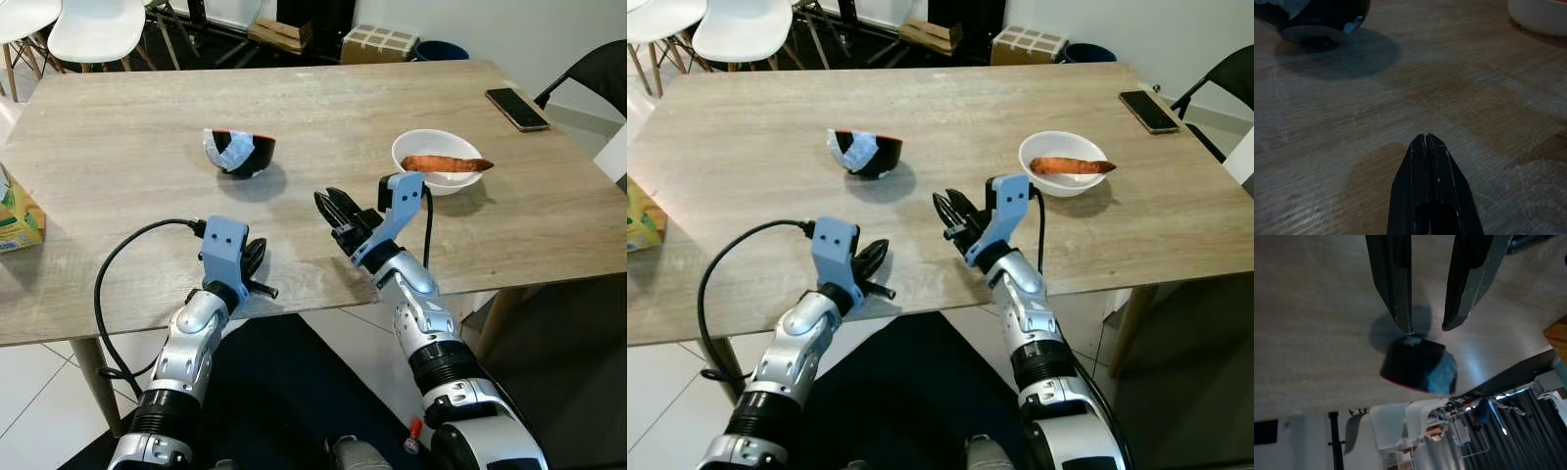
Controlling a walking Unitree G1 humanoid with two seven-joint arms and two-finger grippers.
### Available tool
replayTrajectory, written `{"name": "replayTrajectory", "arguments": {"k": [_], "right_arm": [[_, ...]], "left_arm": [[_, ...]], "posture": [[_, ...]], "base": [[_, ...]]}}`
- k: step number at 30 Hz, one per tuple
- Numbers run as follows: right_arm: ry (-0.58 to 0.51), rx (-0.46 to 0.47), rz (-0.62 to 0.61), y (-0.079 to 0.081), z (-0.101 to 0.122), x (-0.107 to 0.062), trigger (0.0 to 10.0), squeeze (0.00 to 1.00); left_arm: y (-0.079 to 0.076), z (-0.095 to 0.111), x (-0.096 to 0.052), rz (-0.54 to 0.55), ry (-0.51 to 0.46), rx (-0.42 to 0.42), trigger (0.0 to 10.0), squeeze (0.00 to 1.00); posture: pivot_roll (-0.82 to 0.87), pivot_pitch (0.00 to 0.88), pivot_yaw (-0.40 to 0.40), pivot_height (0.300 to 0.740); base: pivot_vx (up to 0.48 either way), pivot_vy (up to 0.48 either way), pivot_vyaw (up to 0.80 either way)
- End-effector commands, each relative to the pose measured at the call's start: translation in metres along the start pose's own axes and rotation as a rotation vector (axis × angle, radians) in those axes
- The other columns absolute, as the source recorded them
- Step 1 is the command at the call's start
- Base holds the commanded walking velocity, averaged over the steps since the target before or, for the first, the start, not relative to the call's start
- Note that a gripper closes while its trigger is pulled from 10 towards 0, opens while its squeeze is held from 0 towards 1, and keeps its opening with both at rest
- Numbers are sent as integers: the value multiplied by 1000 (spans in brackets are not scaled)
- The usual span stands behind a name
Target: Restocking fridge
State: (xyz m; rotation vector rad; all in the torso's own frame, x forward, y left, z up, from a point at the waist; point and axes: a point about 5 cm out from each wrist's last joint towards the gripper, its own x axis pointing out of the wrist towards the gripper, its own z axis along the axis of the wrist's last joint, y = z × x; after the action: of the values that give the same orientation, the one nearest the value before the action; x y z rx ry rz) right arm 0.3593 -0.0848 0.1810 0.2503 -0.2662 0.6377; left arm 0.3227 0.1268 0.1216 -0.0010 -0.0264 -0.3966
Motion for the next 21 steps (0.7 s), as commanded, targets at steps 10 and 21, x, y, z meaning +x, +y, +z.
{"name": "replayTrajectory", "arguments": {"k": [10, 21], "right_arm": [[23, -45, 17, 4, 2, 14, 10000, 0], [41, -84, 159, 34, 17, 54, 10000, 0]], "left_arm": [[-1, -2, -4, 42, -12, 10, 10000, 0], [17, 4, -12, 144, -48, 32, 10000, 0]], "posture": [[-108, 112, -38, 740], [-98, 133, -64, 740]], "base": [[0, 0, 0], [0, 0, 0]]}}
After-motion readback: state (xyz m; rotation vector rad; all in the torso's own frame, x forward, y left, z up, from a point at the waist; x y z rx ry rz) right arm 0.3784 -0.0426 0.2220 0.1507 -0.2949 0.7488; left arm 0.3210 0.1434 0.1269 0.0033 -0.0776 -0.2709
